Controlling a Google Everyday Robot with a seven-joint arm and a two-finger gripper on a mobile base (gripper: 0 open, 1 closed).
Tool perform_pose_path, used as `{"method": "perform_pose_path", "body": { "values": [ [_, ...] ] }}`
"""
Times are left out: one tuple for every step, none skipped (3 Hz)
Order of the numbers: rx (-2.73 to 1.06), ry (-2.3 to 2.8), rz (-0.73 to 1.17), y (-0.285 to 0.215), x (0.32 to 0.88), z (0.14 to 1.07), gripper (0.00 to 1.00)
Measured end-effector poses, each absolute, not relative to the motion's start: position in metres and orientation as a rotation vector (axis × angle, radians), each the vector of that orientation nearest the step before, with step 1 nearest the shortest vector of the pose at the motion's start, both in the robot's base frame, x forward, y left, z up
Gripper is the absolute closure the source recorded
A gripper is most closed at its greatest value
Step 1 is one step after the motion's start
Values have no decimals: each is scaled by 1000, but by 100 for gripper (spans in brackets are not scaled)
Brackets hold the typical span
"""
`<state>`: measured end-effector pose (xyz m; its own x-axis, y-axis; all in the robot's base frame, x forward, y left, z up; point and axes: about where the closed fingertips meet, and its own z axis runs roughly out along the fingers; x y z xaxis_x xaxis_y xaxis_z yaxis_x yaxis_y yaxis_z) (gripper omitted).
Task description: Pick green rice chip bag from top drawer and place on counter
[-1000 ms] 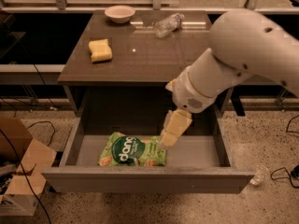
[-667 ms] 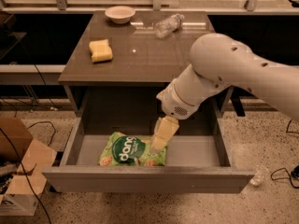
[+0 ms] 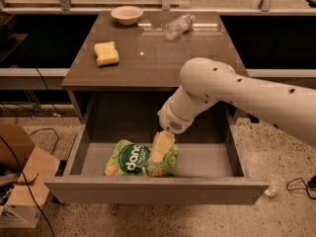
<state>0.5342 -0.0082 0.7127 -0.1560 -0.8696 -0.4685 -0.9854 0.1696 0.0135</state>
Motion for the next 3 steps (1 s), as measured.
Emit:
{"method": "perform_pose_path", "body": {
  "values": [
    [-1728,2182,473,-15,543,674,0],
    [-1724,2254,494,-20,544,640,0],
    [-1721,2302,524,-20,538,615,0]
  ]
}}
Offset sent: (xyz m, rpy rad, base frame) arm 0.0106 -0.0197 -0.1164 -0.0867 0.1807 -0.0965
